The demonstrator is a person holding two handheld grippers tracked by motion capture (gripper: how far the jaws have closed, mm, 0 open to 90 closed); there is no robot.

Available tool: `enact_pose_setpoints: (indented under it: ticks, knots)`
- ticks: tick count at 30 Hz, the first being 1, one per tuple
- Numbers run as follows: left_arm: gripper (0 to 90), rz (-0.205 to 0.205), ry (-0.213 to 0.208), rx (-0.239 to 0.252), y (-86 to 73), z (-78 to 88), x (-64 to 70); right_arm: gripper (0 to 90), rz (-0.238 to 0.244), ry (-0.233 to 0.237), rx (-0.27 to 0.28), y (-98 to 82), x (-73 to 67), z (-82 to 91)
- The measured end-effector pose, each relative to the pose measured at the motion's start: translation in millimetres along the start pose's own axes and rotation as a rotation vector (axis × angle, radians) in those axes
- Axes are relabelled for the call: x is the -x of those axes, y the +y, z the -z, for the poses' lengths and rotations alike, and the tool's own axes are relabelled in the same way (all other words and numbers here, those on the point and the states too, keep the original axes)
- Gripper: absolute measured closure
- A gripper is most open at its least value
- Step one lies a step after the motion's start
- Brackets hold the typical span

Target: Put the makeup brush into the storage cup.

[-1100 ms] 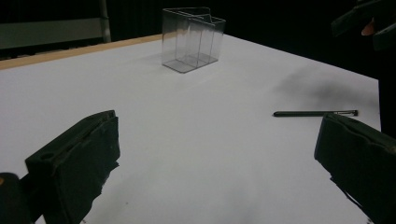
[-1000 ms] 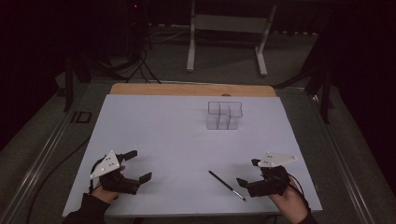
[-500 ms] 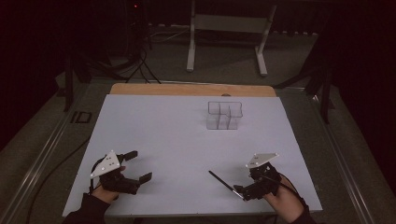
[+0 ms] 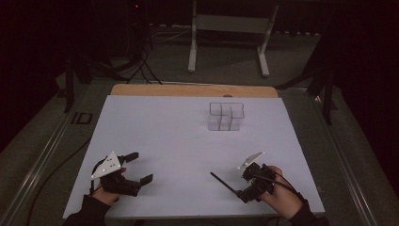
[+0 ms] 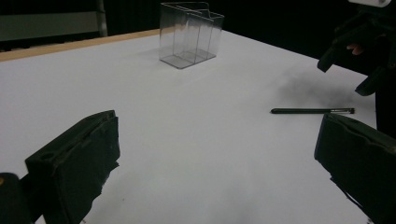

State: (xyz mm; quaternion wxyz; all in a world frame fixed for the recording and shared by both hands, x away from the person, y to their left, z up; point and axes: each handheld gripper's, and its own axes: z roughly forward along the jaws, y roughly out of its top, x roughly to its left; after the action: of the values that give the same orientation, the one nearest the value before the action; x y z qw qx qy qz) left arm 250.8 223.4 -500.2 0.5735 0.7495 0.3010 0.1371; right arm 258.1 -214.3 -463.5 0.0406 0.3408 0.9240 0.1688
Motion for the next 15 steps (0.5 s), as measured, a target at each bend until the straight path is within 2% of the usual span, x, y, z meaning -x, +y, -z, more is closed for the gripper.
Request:
enact_pose_setpoints:
  ticks: [3,4,6,7,9,10,11,13,15]
  knots:
    - [1.3,0.002,0.001,0.0,-0.2,-0.3,-0.1,11.9,0.013,0.018,-0.016,0.3,0.0,-2.0]
    - [1.3,-0.003,0.001,-0.004,-0.1,-0.5,-0.1,14.4,0.009,0.006,-0.046,1.2,-0.3,-4.8]
    - [1.3,-0.006,0.003,-0.005,0.1,-0.3,-0.1,14.7,0.011,0.001,-0.062,1.8,-0.3,-6.1]
    - [1.3,-0.004,0.004,-0.005,0.1,-0.3,0.0,20.4,0.014,0.002,-0.085,2.8,-1.0,-7.3]
    - [1.3,-0.002,0.007,-0.003,0.1,0.0,-0.2,22.5,0.011,0.003,-0.089,3.3,-1.3,-7.3]
    - [1.3,-0.002,0.008,-0.003,0.1,0.2,-0.4,31.1,0.007,0.01,-0.089,4.0,-1.5,-6.9]
    - [1.3,-0.001,0.009,-0.003,0.0,0.3,-0.7,31.1,0.007,0.01,-0.089,4.0,-1.5,-6.9]
    - [1.3,-0.001,0.009,-0.005,-0.1,0.1,-0.8,41.4,0.011,0.015,-0.106,4.9,-2.3,-7.9]
    - [1.3,-0.003,0.009,-0.008,-0.1,-0.1,-0.6,44.7,0.013,0.022,-0.112,5.2,-2.3,-8.9]
